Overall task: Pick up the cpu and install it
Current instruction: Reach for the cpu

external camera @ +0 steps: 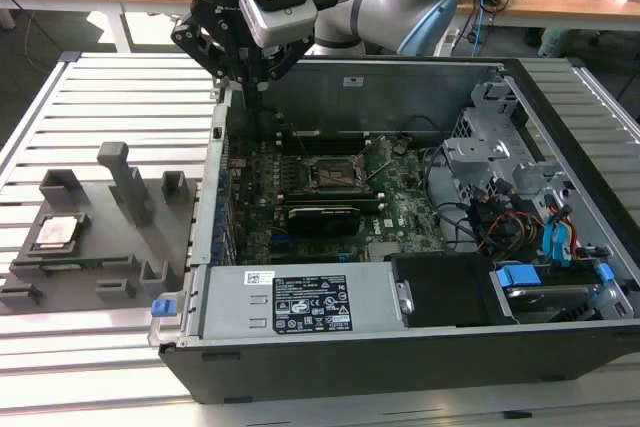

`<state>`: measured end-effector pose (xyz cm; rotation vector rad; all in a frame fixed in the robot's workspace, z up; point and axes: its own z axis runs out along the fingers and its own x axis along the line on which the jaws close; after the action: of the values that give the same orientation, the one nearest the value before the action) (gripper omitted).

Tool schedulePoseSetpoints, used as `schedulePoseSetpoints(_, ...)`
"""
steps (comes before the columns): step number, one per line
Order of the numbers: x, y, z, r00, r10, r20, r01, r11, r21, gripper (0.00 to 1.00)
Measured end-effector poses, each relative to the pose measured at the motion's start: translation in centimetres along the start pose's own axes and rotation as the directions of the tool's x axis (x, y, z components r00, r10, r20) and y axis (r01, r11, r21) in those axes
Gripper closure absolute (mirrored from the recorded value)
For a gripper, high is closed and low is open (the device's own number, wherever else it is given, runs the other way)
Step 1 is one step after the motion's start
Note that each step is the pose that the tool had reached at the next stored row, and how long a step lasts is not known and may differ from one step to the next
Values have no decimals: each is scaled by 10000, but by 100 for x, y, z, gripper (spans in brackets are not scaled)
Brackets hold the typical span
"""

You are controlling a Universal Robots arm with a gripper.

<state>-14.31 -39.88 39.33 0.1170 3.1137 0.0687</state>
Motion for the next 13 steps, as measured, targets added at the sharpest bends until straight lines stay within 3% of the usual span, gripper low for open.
schedulePoseSetpoints(13,111,-9,-3,10000,-1,0,1,10000,0,89)
